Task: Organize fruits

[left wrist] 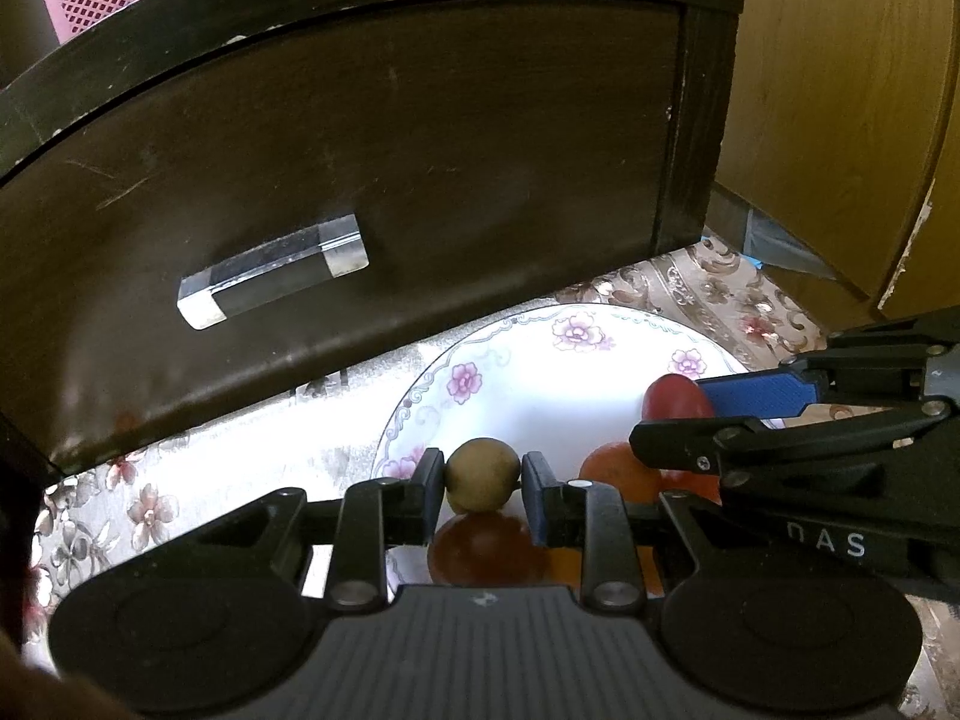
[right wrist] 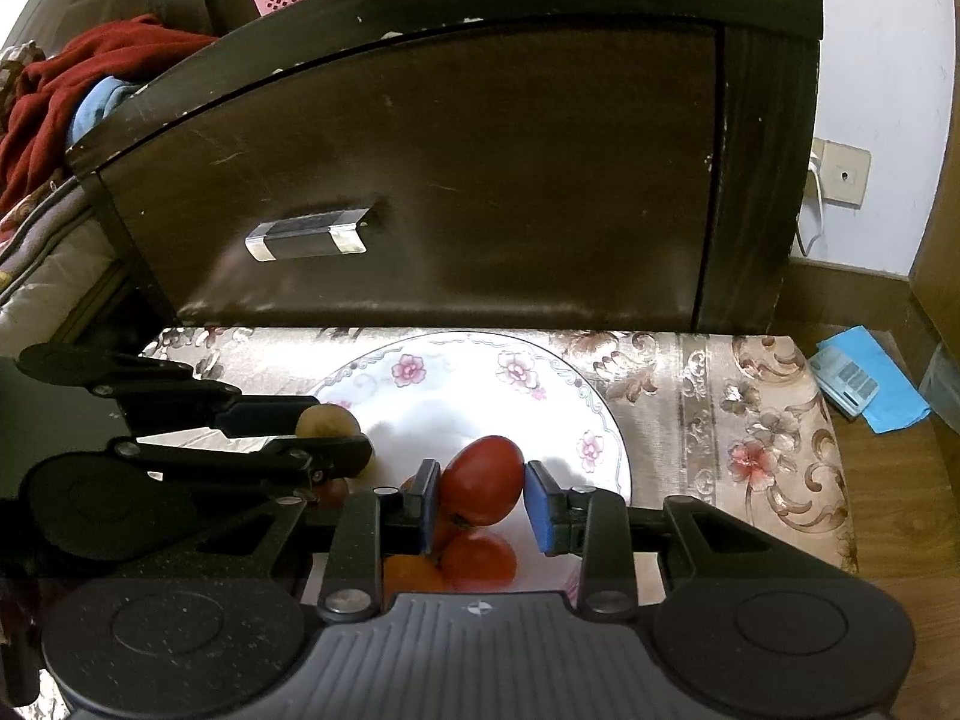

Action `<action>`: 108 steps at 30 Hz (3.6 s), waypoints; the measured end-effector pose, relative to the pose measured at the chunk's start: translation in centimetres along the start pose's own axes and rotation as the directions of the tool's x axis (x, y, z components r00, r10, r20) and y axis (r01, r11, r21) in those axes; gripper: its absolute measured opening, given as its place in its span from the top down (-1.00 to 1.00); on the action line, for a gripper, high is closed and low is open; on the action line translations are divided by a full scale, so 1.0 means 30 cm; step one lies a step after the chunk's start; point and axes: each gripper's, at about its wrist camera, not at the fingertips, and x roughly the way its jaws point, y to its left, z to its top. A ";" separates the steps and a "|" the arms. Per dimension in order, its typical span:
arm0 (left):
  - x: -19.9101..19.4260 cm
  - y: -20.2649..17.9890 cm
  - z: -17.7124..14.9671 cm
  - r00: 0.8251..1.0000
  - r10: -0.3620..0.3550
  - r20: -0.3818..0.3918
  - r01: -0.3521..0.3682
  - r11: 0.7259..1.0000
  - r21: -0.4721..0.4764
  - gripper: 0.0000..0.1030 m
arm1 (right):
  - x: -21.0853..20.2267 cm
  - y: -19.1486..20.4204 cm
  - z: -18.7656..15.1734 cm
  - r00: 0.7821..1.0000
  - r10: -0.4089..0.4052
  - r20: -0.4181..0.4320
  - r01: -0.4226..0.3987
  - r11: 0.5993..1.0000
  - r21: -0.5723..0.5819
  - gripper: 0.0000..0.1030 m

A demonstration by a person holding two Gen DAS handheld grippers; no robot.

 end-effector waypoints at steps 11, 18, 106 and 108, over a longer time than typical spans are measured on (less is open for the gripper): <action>0.014 0.000 0.000 1.000 0.007 -0.009 -0.007 1.000 -0.001 0.33 | 0.014 -0.001 -0.004 1.000 0.007 -0.007 -0.006 1.000 0.009 0.46; 0.016 0.000 0.001 1.000 0.012 -0.010 -0.012 1.000 0.001 0.32 | 0.014 -0.003 -0.004 1.000 0.007 -0.006 -0.007 1.000 0.014 0.46; -0.375 0.021 -0.181 0.971 0.207 0.121 -0.186 0.969 -0.165 -1.00 | -0.314 0.096 -0.128 0.997 0.003 0.080 -0.010 0.996 0.091 -0.01; -0.388 0.022 -0.203 0.974 0.198 0.114 -0.176 0.968 -0.178 -1.00 | -0.332 0.110 -0.140 0.997 0.003 0.080 -0.010 0.996 0.087 -0.01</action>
